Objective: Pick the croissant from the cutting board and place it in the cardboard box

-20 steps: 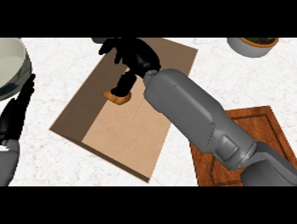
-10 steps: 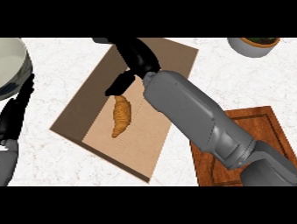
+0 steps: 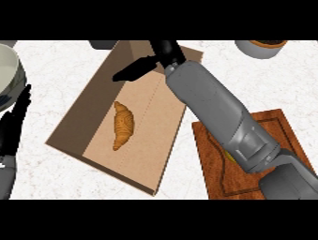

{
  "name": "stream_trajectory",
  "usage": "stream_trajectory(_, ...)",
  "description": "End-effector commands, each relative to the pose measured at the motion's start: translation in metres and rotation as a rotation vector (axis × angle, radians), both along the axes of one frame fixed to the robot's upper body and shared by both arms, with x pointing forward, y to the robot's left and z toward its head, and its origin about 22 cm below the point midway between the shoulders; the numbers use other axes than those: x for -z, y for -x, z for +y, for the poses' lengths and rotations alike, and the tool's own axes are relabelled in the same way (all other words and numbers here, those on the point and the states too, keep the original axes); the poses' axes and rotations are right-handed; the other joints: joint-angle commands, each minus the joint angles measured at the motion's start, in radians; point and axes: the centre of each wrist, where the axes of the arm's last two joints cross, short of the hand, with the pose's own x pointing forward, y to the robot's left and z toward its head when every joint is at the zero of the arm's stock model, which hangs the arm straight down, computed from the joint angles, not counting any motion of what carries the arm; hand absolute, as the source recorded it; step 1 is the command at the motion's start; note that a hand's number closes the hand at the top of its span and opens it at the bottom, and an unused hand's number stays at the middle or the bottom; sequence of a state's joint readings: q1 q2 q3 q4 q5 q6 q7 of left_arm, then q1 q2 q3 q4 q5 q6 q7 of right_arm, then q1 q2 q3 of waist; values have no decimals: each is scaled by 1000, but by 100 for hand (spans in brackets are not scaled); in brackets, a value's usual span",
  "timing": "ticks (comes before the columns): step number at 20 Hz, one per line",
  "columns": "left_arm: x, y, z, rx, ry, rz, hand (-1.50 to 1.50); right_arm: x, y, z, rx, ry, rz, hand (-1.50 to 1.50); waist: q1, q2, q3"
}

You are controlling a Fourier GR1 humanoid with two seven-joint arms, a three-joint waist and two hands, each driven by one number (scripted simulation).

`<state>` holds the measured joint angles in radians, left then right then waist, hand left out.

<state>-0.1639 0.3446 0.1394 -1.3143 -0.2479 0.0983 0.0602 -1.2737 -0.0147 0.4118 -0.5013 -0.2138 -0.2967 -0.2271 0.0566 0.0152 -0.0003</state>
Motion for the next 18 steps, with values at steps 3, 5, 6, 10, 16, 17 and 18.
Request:
stream_trajectory(3,4,3,2,-29,3,5,0,-32,-29,-53,8,-111,37,-150,-29,-6,0)
stream_trajectory(5,6,12,30,-29,-12,8,0,-9,-36,-95,61,-107,48,-150,-29,-2,0)
stream_trajectory(6,6,9,8,-43,-5,-3,0,-5,-35,-93,68,-102,53,-150,-32,-7,0)
stream_trajectory(10,6,10,15,-44,-3,30,0,-12,-43,-165,78,-67,63,-150,-43,-10,0)
stream_trajectory(16,-10,-7,2,-22,-3,11,0,-14,-42,-243,78,-56,37,-150,-29,-2,1)
stream_trajectory(17,10,25,6,-20,-1,6,0,-8,-39,-251,74,-26,54,-150,-22,-6,1)
stream_trajectory(18,-4,10,18,-14,4,10,0,-3,-37,-262,70,-24,51,-150,-19,0,1)
